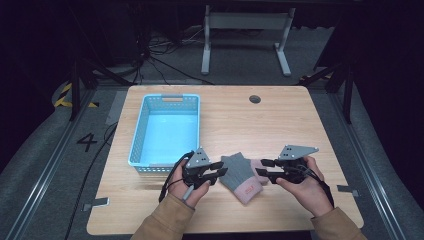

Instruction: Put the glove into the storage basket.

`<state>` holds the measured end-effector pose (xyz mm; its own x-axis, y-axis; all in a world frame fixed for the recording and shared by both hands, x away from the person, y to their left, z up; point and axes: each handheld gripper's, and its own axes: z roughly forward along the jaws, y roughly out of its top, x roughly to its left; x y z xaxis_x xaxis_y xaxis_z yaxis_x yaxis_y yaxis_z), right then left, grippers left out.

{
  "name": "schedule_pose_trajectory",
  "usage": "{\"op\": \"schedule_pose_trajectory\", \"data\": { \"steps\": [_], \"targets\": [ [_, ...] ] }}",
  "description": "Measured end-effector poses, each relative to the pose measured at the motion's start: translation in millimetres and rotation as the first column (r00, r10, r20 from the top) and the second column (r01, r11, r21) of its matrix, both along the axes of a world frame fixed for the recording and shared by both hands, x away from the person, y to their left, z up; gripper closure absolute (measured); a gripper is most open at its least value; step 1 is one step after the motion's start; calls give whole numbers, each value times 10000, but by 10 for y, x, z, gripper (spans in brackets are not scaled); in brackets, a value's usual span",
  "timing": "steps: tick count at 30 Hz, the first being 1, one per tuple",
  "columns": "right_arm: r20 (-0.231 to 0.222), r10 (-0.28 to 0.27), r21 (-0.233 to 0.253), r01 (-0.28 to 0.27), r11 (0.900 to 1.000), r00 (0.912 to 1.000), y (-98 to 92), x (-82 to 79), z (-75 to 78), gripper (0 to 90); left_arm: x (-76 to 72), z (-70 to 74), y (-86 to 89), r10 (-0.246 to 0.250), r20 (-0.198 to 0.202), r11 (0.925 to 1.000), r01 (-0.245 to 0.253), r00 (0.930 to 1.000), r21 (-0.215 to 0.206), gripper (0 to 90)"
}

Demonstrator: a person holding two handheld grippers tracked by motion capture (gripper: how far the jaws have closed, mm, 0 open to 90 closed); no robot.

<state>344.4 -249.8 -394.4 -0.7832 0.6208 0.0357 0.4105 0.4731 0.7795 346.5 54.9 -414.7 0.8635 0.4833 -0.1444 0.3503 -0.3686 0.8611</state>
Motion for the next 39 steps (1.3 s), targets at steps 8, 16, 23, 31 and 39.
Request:
{"op": "schedule_pose_trajectory", "data": {
  "steps": [8, 16, 23, 31, 39],
  "targets": [
    [-770, 66, -377, -95, 9992, 9970, -34, -61, -182, 563, 13, -49, -24, -124, -96, 9996, 127, 9999, 247, 737],
    [-1385, 253, -934, -385, 9949, 9900, 22, -124, -351, 510, 31, -100, -27, -42, -155, 9994, 47, 9999, 350, 732],
    [-1625, 302, -1345, -524, 9895, 9863, 40, -165, -442, 491, 40, -113, -25, -95, -194, 9991, 103, 9998, 408, 731],
    [-1651, 455, -1621, -726, 9841, 9852, 15, -193, -442, 523, 26, -146, -47, -133, -329, 9977, 155, 9994, 659, 731],
    [-1690, 502, -2084, -855, 9743, 9843, -18, -189, -470, 662, 14, -269, -74, -3, -608, 9944, 68, 9982, 1054, 738]
  ]
}}
